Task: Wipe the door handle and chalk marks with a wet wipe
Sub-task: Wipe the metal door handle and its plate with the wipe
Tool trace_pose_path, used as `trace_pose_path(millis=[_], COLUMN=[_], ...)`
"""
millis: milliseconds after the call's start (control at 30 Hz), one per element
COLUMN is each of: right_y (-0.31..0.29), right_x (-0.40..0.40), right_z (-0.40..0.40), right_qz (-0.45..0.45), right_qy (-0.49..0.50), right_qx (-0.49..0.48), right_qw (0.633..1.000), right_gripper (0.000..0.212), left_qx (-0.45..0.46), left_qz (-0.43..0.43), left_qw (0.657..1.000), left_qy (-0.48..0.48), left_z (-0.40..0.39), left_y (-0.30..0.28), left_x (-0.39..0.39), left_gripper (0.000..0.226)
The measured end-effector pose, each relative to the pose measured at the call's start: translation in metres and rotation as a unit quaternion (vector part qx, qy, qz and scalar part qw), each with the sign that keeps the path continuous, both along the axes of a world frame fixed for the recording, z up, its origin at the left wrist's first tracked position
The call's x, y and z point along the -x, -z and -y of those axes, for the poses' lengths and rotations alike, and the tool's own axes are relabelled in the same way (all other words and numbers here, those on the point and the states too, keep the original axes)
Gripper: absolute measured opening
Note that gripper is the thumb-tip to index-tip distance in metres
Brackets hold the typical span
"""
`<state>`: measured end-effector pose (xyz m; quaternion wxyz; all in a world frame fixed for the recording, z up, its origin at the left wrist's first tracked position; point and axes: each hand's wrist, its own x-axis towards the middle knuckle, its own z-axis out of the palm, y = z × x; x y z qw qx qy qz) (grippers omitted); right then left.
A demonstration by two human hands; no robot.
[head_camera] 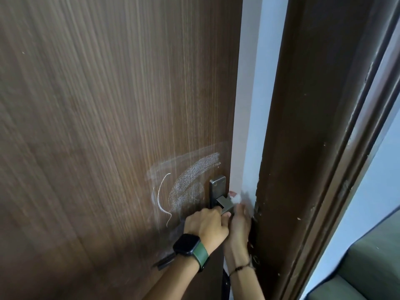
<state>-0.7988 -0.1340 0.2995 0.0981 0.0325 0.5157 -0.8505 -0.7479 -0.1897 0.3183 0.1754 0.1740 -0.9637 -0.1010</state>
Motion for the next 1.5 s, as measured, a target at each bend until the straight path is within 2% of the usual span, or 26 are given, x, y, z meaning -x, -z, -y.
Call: trace_pose_path(millis=[67,267,567,800,1033,1200,1400,1500], right_y=[0.002,-0.001,0.002,0.010,0.015,0.016,0.015,0.018], right_x=[-0.027,-0.059,-0.067,-0.080,-0.094,-0.102,-0.105,-0.103], right_z=[-0.001,-0.008,-0.023,-0.049,-0.069,-0.082,-0.089,-0.093], right_qz=[-0.035,0.028,0.080,0.071,0.050,0.051,0.052,0.061], right_qy=[-0.008,0.034,0.052,0.050,0.049,0.038,0.023,0.005], right_qx=[0.024,0.052,0.081,0.096,0.108,0.118,0.153,0.140], right_qw=[0.999,0.998,0.992,0.992,0.992,0.991,0.987,0.988], right_gripper=[0.033,0.030,0.028,0.027,0.030,0.030,0.028,0.029], left_qx=[0.011,-0.052,-0.044,-0.056,-0.081,-0.074,-0.102,-0.105], left_qz=[-0.013,-0.011,-0.082,-0.151,-0.173,-0.170,-0.140,-0.100], left_qw=[1.000,0.998,0.996,0.987,0.982,0.983,0.985,0.989], left_qy=[0.000,0.016,0.005,0.009,0.016,0.019,0.020,0.020], left_z=[-0.001,-0.006,-0.028,-0.057,-0.076,-0.088,-0.093,-0.089], left_y=[0.001,0.006,0.025,0.025,0.032,0.030,0.028,0.025], left_x=[-0.003,-0.009,-0.020,-0.035,-0.047,-0.057,-0.060,-0.062], left_gripper=[0.032,0.034,0.041,0.051,0.056,0.044,0.052,0.039])
